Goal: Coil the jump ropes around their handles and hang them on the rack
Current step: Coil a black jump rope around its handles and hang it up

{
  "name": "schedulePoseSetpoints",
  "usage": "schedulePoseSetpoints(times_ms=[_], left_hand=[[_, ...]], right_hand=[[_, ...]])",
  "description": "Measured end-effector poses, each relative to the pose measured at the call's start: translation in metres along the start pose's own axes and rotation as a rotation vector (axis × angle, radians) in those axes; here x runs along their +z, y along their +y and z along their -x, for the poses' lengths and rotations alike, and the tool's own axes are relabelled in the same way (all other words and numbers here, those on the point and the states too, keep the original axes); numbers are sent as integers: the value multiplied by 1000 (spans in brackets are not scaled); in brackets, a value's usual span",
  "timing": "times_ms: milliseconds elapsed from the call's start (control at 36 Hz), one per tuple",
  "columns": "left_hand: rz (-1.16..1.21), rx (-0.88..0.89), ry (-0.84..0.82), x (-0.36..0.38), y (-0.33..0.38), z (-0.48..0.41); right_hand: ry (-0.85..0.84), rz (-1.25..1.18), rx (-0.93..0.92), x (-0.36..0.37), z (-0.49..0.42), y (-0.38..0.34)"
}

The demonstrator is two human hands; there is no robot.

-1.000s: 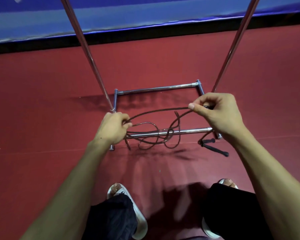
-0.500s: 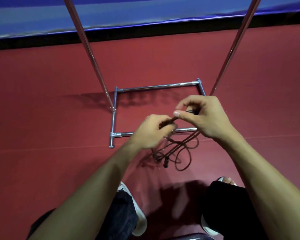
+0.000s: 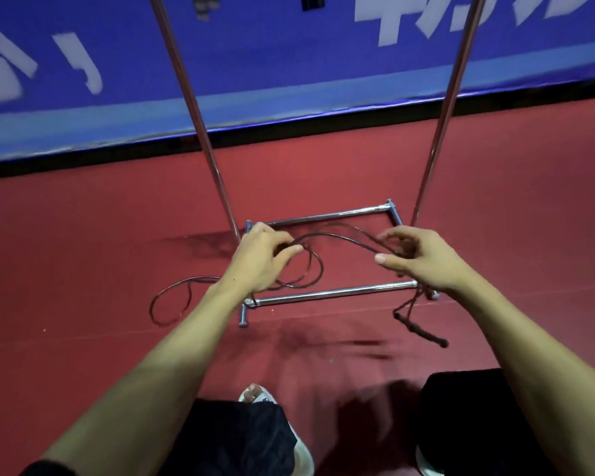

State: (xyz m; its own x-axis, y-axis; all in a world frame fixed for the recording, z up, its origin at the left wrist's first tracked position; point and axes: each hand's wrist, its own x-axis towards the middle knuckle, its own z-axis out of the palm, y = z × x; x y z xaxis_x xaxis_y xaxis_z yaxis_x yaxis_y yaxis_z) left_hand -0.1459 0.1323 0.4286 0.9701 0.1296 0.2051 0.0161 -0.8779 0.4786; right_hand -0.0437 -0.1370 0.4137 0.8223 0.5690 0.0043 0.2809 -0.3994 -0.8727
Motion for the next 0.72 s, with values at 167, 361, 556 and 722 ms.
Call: schedulePoseSetpoints(times_ms=[167,361,556,722], left_hand=[[92,117,25,-41,53,2],[59,255,42,-77,99,11],[-39,250,141,-86,94,14],[-33,173,108,-80,47,13]], right_hand=[[18,-88,-29,14,4,-46],[-129,18,-294,2,7,-121],[-53,464,-350,-11,23,-165],[-43,192,-271,-21,19,-155]])
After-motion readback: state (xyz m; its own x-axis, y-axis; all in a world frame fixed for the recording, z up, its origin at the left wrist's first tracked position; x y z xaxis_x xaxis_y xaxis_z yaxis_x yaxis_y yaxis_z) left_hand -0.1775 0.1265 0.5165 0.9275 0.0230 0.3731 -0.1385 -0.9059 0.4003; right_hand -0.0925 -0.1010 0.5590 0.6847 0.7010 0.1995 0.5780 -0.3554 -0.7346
